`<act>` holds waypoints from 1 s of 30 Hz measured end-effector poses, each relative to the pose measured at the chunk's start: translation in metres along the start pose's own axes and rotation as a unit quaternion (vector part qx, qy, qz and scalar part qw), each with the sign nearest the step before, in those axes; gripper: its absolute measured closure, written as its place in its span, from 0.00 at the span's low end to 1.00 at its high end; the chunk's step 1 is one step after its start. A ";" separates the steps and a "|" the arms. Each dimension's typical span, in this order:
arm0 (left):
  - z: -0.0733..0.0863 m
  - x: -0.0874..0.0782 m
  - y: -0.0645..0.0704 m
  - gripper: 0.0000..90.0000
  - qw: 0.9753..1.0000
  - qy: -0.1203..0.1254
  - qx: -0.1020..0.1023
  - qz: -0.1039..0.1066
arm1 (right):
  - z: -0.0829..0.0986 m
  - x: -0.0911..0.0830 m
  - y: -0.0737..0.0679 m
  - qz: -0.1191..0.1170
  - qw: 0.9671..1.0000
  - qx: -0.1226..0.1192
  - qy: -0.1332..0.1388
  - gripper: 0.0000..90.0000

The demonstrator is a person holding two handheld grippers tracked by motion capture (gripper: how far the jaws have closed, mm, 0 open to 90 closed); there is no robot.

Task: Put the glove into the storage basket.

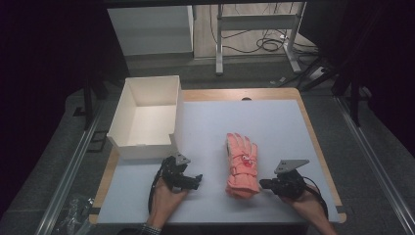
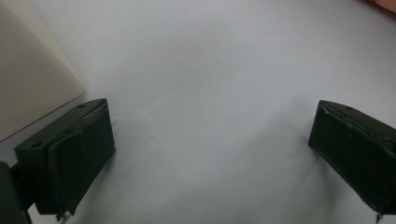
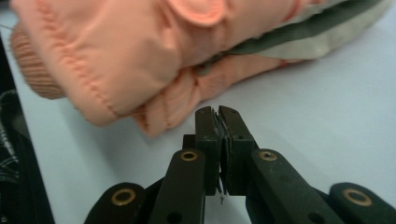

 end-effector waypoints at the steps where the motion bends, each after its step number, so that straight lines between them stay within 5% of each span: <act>1: 0.000 0.000 0.000 0.00 1.000 0.000 0.000 0.000 | 0.001 0.002 -0.002 -0.004 1.000 -0.001 0.000 0.96; 14: 0.010 -0.010 -0.011 0.02 1.000 -0.023 0.008 0.009 | -0.002 0.026 -0.025 -0.033 0.999 -0.015 -0.001 0.94; 19: 0.015 -0.011 -0.015 0.01 1.000 -0.003 0.016 0.014 | -0.006 0.035 -0.034 -0.037 0.999 -0.021 -0.004 0.92; 30: 0.015 -0.011 -0.014 0.01 1.000 -0.003 0.018 0.011 | -0.018 0.056 -0.052 -0.045 0.999 -0.024 -0.002 0.90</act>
Point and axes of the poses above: each handheld gripper's, and its own axes: x roughly forward along the jaws, z roughly out of its underside, y roughly to its right, the point moved 7 cm from there along x, roughly forward along the jaws, and after that the axes turned 15 degrees about x, right-handed, at the moved point
